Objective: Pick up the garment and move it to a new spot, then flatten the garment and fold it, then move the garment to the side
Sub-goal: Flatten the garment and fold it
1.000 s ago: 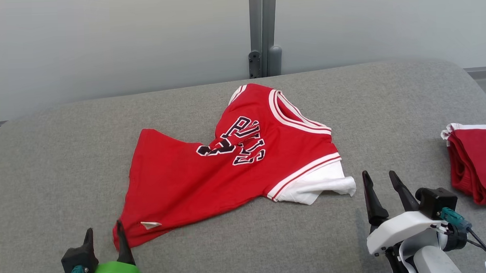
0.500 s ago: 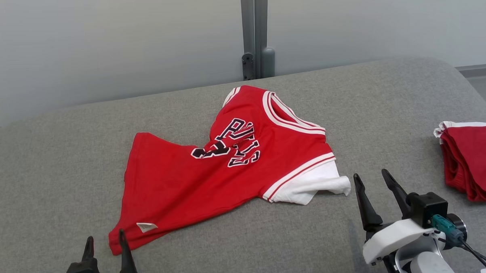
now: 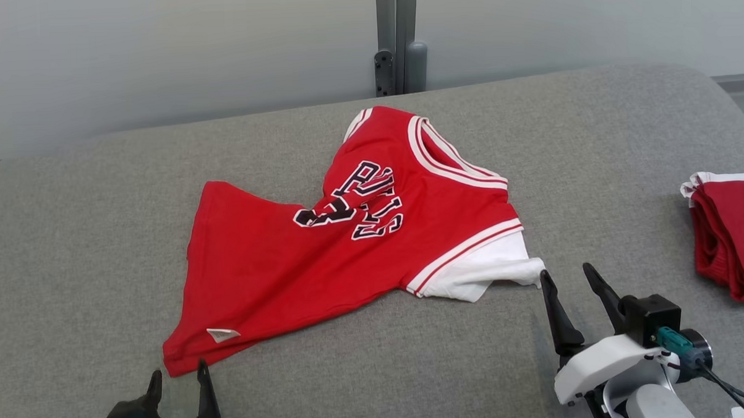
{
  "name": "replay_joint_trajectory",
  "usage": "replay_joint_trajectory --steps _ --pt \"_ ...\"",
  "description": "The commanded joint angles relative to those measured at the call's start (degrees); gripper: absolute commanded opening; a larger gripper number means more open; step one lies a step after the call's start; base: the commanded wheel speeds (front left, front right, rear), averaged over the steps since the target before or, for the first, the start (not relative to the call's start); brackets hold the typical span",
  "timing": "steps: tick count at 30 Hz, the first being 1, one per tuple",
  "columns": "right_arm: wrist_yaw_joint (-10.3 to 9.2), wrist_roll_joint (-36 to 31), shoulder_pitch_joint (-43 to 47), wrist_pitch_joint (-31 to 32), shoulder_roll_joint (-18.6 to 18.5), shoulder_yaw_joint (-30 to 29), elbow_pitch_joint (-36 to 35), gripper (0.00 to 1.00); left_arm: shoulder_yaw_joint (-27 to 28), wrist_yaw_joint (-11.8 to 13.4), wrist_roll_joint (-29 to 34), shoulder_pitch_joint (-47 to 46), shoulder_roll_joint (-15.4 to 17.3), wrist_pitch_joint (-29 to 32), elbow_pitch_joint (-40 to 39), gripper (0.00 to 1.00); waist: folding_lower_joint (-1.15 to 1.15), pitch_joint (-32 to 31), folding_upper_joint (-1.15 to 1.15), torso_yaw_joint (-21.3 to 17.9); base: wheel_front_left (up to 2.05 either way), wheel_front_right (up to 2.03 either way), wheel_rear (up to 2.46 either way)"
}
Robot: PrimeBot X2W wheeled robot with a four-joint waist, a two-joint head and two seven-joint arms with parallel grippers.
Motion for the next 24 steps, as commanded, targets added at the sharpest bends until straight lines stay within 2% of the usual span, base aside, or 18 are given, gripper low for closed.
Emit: replay_joint_trajectory --steps 1,17,18,20,21,24 --pt "0.0 -0.28 -0.98 0.0 -0.12 -0.21 0.08 1.0 0.4 -0.34 -0.51 -1.72 0.17 0.0 0.43 1.0 0.0 1.86 0.0 -0.02 0.0 0.0 0.0" --pt "0.0 0.37 -3.4 0.0 -0.12 -0.32 0.26 1.0 2.71 -3.85 -4.44 -5.64 0.18 -0.01 2.12 1.0 0.0 5.47 0.0 -0.56 0.0 0.0 0.0" --pt "0.0 0.42 -3.45 0.0 -0.12 -0.31 0.23 1.0 2.59 -4.01 -4.6 -5.88 0.18 -0.01 2.22 0.8 0.0 5.61 0.0 -0.57 0.0 0.0 0.0" --pt "0.0 0.57 -3.44 0.0 -0.12 -0.47 0.49 1.0 2.27 -4.43 -4.53 -6.29 0.17 -0.01 2.38 0.13 0.0 5.91 0.0 -0.57 0.0 0.0 0.0" --pt "0.0 0.56 -3.4 0.0 -0.13 -0.61 0.66 1.0 2.06 -4.5 -4.54 -6.34 0.17 -0.01 2.65 0.0 0.0 6.04 0.0 -0.55 0.0 0.0 0.0" --pt "0.0 0.48 -3.5 0.0 -0.11 -1.09 1.54 1.0 2.01 -4.62 -4.98 -6.89 0.2 -0.01 3.24 0.0 0.0 6.61 0.0 -0.5 0.0 0.0 0.0"
